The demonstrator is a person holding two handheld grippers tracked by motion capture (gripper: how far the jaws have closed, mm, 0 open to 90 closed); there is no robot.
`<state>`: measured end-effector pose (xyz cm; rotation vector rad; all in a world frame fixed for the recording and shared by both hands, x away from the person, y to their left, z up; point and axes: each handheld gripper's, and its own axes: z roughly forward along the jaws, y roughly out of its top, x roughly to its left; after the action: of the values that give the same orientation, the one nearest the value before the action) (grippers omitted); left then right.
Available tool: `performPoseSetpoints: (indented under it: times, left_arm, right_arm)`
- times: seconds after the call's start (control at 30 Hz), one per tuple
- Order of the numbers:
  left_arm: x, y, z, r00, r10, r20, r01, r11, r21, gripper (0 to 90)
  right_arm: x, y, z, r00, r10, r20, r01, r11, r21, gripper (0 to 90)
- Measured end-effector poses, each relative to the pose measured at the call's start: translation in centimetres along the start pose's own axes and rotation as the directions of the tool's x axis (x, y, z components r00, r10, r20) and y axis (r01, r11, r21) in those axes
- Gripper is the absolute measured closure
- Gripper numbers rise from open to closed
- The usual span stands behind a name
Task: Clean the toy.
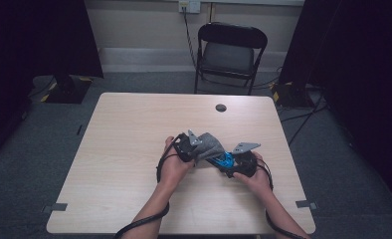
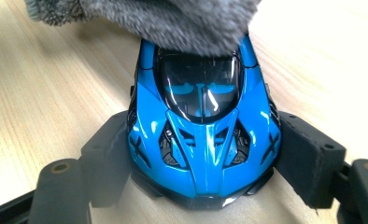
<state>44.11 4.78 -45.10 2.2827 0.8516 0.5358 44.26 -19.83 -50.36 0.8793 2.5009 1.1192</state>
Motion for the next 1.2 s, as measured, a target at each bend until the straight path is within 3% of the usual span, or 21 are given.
performPoseSetpoints:
  times: [0.2,0.73,0.9,1.2]
  left_arm:
    - [0.7,0.0,-0.2,0.9991,-0.029,-0.03,0.028,0.9995,-0.01,75.9]
    - [3.1,-1.7,0.2,0.9941,-0.088,-0.062,0.09,0.9954,0.032,75.9]
    - [3.7,-2.6,-0.3,0.9937,-0.087,-0.071,0.09,0.9949,0.045,75.9]
    - [5.0,-4.4,-2.2,0.9879,-0.12,-0.098,0.125,0.9914,0.041,76.0]
  right_arm:
    - [0.0,0.0,0.0,1.0,-0.001,0.0,0.001,1.0,0.0,25.2]
    - [-0.1,0.0,0.0,1.0,-0.003,-0.003,0.003,1.0,0.0,25.1]
    - [-0.1,0.0,0.0,1.0,-0.003,-0.003,0.003,1.0,0.0,25.1]
    - [-0.1,0.0,0.0,1.0,-0.003,-0.004,0.003,1.0,0.0,24.9]
